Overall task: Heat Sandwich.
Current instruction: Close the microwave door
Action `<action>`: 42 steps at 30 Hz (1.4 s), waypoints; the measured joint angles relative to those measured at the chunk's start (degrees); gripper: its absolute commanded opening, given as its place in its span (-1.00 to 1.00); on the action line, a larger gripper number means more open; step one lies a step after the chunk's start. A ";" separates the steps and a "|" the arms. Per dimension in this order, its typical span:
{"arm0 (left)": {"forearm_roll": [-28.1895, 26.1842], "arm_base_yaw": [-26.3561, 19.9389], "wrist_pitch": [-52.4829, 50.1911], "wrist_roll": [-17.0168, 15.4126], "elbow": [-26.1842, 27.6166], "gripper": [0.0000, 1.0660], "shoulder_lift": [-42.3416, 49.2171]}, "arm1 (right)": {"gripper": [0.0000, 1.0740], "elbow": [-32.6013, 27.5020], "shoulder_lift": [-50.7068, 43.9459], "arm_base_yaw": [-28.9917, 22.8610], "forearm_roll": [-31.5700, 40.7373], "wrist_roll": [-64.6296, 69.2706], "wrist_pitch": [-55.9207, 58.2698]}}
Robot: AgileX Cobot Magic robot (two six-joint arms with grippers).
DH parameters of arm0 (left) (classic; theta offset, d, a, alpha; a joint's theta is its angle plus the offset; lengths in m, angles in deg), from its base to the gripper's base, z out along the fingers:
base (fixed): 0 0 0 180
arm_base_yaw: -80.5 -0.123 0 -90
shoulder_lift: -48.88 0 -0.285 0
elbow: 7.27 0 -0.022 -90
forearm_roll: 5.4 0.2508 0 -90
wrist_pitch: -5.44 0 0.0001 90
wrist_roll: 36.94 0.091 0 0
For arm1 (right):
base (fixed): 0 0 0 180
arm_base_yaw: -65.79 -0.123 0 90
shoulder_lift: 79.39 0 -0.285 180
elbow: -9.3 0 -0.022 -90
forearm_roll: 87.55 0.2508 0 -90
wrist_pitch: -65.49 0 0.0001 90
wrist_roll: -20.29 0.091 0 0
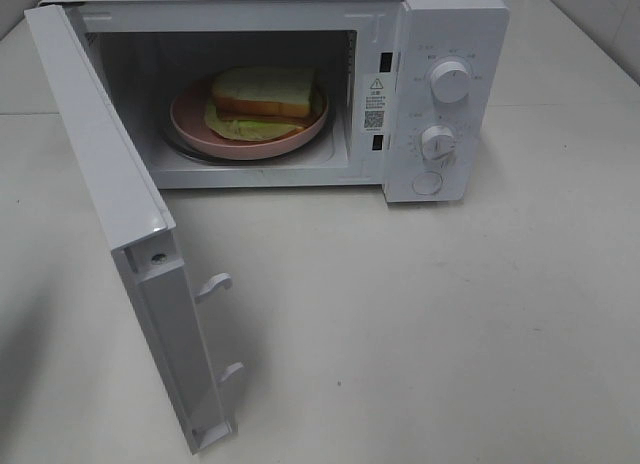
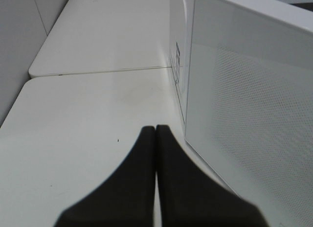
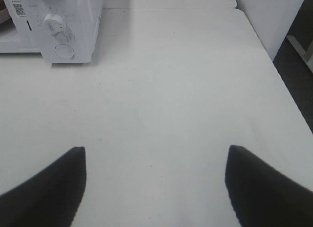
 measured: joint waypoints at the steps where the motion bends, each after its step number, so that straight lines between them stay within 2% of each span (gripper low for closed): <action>1: 0.74 0.00 -1.83 -0.06 -0.06 -1.00 -1.60 | 0.40 0.00 0.00 0.00 0.00 0.00 0.00; 5: 4.07 0.00 -7.39 -2.52 -0.06 -1.00 -7.39 | 0.40 0.00 0.00 0.00 0.00 0.00 0.00; 6: 6.19 0.00 -9.40 -4.35 -0.06 -1.00 -9.91 | 0.40 0.00 0.00 0.00 0.00 0.00 0.00; 7: 6.19 0.00 -9.40 -4.35 -0.06 -1.00 -9.91 | 0.40 0.00 0.00 0.00 0.00 0.00 0.00; 10: 10.71 0.00 -13.69 -7.16 -0.06 -1.00 -13.52 | 0.40 0.00 0.00 0.00 0.00 0.00 0.00; 11: 13.58 0.00 -16.56 -9.11 -0.06 -1.00 -15.93 | 0.40 0.00 0.00 0.00 0.00 0.00 0.00; 14: 16.27 0.00 -19.54 -10.77 -0.06 -1.00 -18.11 | 0.40 0.00 0.00 0.00 0.00 0.00 0.00; 15: 18.91 0.00 -23.03 -12.49 -0.06 -1.00 -20.51 | 0.40 0.00 0.00 0.00 0.00 0.00 0.00; 20: 23.20 0.00 -28.13 -15.36 0.80 -1.00 -25.95 | 0.40 0.00 0.00 0.00 0.00 0.00 0.00; 25: 24.52 0.11 -29.79 -16.50 2.18 -1.00 -28.76 | 0.40 0.00 0.00 0.00 0.00 0.00 0.00; 30: 24.35 3.61 -30.71 -16.16 3.15 -1.00 -30.77 | 0.40 0.00 0.00 0.00 0.00 0.00 0.00; 38: 18.79 9.68 -30.25 -15.18 5.90 -1.00 -33.86 | 0.40 0.00 0.00 0.00 0.00 0.00 0.00; 42: 18.33 12.38 -30.37 -14.15 7.45 -1.00 -34.89 | 0.40 0.00 0.00 0.00 0.00 0.00 0.00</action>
